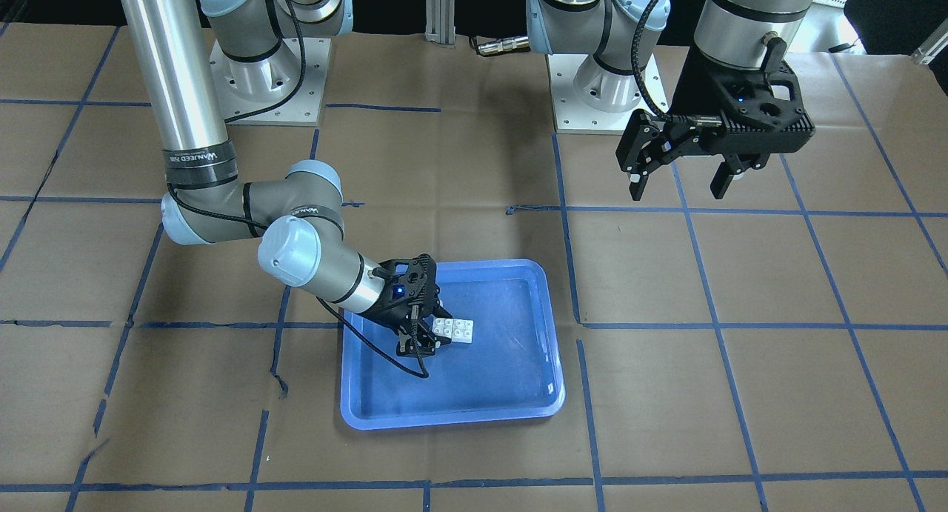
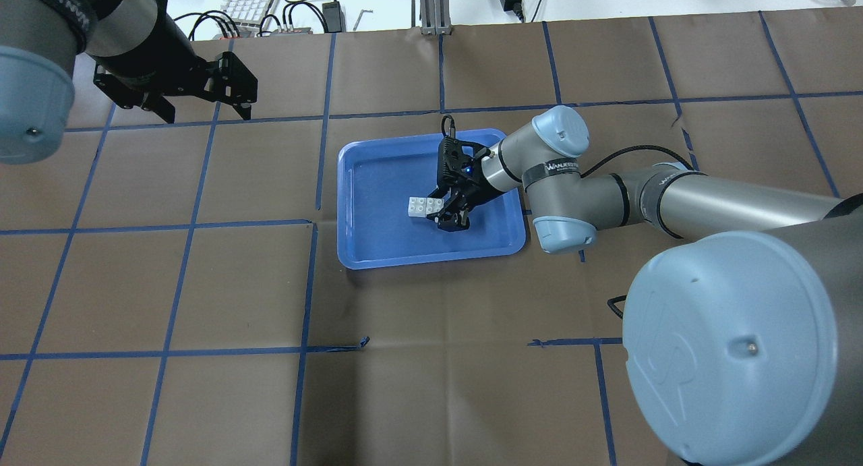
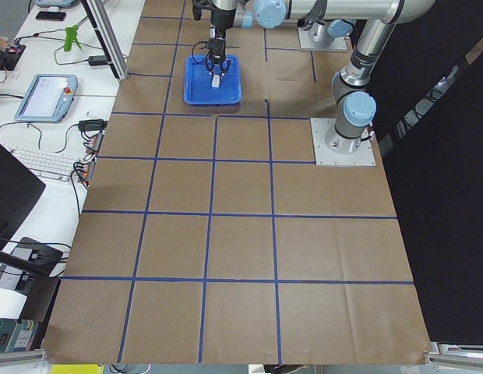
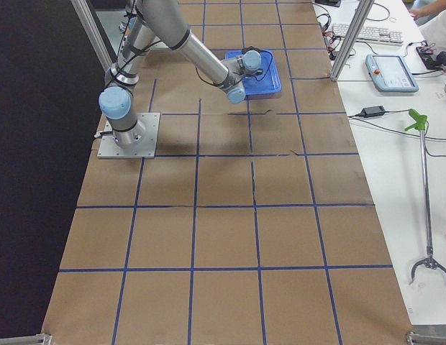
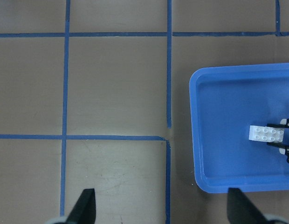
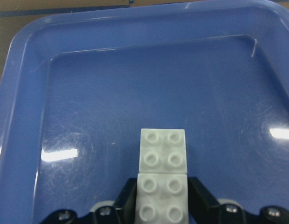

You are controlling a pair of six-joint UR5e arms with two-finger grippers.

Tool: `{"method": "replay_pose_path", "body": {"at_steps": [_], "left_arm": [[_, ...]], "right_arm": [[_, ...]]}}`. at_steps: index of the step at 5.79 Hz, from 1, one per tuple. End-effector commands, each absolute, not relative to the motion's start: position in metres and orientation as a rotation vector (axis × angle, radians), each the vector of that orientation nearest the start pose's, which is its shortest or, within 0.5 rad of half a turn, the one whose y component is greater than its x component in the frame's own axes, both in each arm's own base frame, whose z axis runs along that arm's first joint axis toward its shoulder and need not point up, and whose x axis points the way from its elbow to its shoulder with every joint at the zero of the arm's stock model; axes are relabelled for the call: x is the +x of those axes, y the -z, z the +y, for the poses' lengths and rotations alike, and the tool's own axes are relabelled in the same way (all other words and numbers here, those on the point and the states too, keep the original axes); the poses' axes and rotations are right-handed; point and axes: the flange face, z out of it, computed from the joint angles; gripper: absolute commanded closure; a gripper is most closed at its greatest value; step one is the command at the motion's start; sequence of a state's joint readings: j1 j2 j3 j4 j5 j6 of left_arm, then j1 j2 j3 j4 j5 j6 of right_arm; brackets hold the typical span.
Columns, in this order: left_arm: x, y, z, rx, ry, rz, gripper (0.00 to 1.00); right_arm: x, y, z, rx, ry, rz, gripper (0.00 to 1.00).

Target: Assemble white blocks and place on blue tray

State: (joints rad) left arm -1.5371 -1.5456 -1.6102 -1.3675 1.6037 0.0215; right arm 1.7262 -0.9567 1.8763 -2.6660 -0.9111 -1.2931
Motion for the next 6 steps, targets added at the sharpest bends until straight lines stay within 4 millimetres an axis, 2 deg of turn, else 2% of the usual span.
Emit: {"method": "replay_pose_path", "body": {"at_steps": [1, 2, 3, 4, 5, 6], "left_arm": [[-0.113, -0.505, -0.501, -0.024, 0.295, 3.089, 0.01], [-0.113, -0.505, -0.501, -0.024, 0.295, 3.089, 0.01], [-0.113, -0.504, -0.501, -0.024, 0.293, 3.087, 0.01], [-0.113, -0.503, -0.500, -0.022, 0.290, 3.086, 0.01], [-0.113, -0.503, -0.500, -0.022, 0.290, 3.087, 0.01], [-0.113, -0.504, -0.500, -0.022, 0.293, 3.087, 0.01]], "right_arm": [[0.283, -0.138, -0.557, -1.775, 0.673, 1.895, 0.46], [0.284, -0.138, -0.558, -1.777, 0.675, 1.893, 0.44], [0.283, -0.141, -0.559, -1.778, 0.679, 1.897, 0.16], [0.281, -0.161, -0.565, -1.790, 0.712, 1.915, 0.00], [0.268, -0.193, -0.567, -1.822, 0.682, 2.051, 0.00], [0.259, -0.225, -0.562, -1.740, 0.622, 2.183, 0.00]]}}
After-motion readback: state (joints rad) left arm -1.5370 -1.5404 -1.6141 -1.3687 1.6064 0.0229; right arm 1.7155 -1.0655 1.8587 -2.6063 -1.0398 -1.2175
